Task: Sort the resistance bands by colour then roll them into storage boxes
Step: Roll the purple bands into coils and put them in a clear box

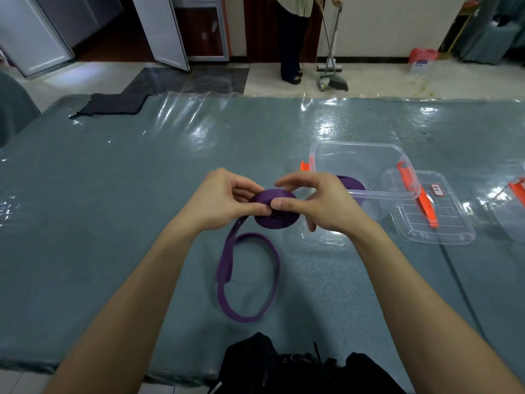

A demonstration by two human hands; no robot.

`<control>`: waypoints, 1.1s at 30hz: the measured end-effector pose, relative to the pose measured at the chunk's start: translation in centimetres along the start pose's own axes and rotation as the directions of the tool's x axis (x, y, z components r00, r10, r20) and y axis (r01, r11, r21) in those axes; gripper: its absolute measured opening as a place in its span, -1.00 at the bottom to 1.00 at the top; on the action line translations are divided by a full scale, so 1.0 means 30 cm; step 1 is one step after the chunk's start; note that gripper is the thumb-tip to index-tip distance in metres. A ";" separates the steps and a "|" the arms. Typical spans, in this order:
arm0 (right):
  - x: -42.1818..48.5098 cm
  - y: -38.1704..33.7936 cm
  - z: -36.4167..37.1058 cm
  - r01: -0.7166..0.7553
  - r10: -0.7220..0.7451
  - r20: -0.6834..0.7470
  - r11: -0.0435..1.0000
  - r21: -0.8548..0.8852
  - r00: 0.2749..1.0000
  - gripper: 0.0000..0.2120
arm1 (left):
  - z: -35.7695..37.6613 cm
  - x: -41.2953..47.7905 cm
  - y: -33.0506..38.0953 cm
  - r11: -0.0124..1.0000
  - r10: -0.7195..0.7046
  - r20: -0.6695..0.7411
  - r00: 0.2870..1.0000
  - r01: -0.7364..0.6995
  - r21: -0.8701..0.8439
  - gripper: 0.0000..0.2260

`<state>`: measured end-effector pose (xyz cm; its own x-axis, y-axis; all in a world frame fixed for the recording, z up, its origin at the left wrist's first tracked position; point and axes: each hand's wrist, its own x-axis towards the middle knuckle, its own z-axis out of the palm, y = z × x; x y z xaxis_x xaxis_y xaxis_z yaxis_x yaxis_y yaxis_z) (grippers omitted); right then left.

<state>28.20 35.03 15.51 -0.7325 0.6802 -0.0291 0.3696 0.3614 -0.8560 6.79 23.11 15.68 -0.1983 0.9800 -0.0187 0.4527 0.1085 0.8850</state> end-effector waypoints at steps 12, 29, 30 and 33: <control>0.003 0.042 0.070 0.171 -0.165 0.050 0.892 -0.419 0.985 -0.69 | -0.004 0.016 -0.001 0.941 0.072 0.044 0.996 -0.082 0.327 -0.75; -0.011 0.038 0.092 0.037 0.050 -0.150 0.849 0.527 0.987 -0.74 | 0.049 0.003 -0.082 0.905 -0.038 -0.104 0.994 -0.010 -0.425 -0.64; -0.013 0.046 0.105 0.029 0.063 -0.147 0.835 0.550 0.987 -0.73 | 0.056 0.002 -0.084 0.900 -0.048 -0.111 0.993 -0.005 -0.436 -0.65; -0.019 0.071 0.107 -0.049 0.076 -0.038 0.881 0.470 0.996 -0.67 | 0.049 0.001 -0.090 0.927 -0.095 -0.105 0.990 0.050 -0.372 -0.65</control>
<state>27.55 33.37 12.04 -0.6796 0.7298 -0.0745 0.0932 -0.0149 -0.9955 6.83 23.09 12.60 -0.3306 0.9422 -0.0541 0.0862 0.0872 0.9925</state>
